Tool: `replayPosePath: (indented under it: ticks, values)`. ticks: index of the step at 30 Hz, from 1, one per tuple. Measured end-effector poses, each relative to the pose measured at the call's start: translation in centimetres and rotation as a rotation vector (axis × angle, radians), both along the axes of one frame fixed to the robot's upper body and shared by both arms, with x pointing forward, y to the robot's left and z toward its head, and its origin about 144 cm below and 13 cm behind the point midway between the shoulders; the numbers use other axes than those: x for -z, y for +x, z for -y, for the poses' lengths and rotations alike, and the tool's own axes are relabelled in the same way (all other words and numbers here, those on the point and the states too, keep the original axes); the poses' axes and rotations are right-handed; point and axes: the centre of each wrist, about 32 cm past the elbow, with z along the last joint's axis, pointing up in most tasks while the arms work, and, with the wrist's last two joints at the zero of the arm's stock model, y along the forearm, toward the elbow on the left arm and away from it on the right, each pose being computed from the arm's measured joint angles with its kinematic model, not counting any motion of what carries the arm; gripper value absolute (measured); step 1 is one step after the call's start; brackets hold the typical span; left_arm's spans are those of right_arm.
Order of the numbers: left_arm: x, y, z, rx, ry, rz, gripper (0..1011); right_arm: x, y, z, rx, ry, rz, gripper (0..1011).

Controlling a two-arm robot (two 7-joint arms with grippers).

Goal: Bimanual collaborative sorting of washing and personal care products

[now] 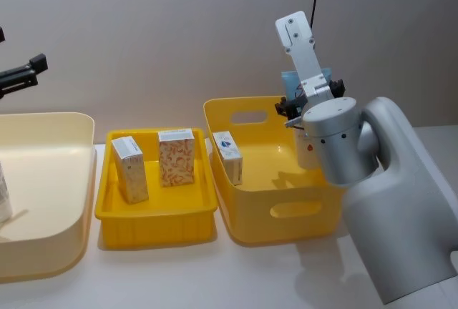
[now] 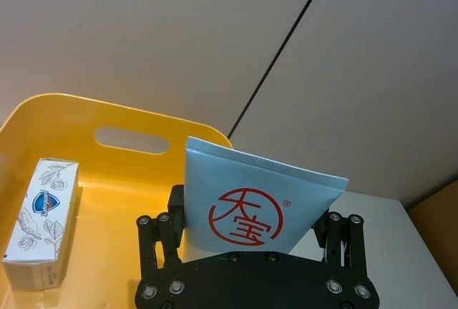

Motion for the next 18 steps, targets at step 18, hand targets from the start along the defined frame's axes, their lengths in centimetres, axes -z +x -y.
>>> replayPosePath:
  ticks: [18]
  values:
    - [0.00, 0.00, 0.00, 0.000, 0.000, 0.000, 1003, -0.03, -0.01, 0.15, 0.007, -0.005, -0.010, 1001]
